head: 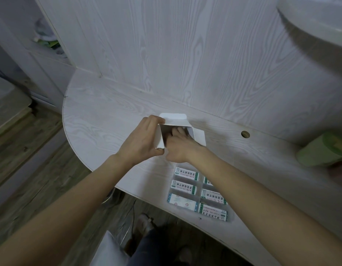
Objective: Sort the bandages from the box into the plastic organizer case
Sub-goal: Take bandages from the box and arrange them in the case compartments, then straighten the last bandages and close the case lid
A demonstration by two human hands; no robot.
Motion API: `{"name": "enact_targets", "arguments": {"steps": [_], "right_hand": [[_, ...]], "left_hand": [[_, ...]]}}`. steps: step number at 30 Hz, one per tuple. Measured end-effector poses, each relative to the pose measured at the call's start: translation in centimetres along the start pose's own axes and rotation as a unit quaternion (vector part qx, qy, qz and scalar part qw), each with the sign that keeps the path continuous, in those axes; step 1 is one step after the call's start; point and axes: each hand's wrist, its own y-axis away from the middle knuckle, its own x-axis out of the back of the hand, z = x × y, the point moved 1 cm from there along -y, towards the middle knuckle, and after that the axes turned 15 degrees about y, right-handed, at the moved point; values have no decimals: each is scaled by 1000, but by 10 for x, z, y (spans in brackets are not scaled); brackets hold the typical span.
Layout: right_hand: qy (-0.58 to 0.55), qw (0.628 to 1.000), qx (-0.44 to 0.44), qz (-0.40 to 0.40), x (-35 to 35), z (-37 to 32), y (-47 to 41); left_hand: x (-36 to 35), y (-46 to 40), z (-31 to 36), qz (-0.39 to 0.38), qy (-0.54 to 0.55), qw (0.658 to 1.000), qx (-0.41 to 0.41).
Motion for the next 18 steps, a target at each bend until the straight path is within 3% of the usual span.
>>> {"name": "enact_targets", "arguments": {"steps": [6,11,13,16,18], "right_hand": [[-16,999,30,-1,-2,-4,10],[-88,991,62,83,-11,-1,18],[-207,970,45,116,-16,2,20],[-387,906,8,172,-23,3,21],[-442,875,-21,195,-26,4,18]], "left_hand": [[-7,5,-9,-15,-7,999,29],[-5,14,-27,-16,-5,997,69],[-7,19,-32,-19,-21,996,82],[-10,24,-40,-37,-70,991,105],[-12,27,-48,-58,-87,986,127]]}}
